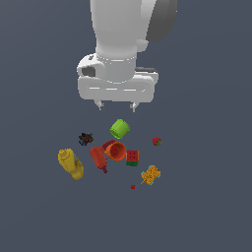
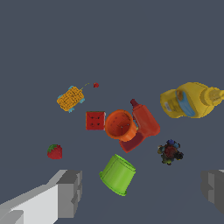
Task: Pick up a designated object from a clutter of objects.
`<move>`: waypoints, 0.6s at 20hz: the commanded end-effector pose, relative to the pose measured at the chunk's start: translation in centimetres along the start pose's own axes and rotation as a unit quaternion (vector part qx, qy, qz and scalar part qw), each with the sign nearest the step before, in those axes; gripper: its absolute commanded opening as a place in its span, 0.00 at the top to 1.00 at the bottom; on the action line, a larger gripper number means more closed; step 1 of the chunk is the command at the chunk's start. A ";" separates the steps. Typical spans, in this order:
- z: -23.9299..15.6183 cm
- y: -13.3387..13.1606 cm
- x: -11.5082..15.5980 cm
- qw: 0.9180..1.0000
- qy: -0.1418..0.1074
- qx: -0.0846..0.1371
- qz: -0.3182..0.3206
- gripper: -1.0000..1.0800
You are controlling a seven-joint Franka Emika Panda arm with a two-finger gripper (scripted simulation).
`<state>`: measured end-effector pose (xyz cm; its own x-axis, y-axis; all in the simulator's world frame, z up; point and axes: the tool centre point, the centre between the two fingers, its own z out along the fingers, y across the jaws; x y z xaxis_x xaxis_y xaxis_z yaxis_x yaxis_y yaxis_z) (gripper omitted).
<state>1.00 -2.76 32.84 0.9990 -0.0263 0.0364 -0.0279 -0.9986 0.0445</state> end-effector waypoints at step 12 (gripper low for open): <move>-0.6 -1.7 -0.2 1.000 -0.001 0.012 -0.020 0.04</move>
<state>0.86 -1.09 33.34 0.9994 0.0131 0.0327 0.0123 -0.9997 0.0228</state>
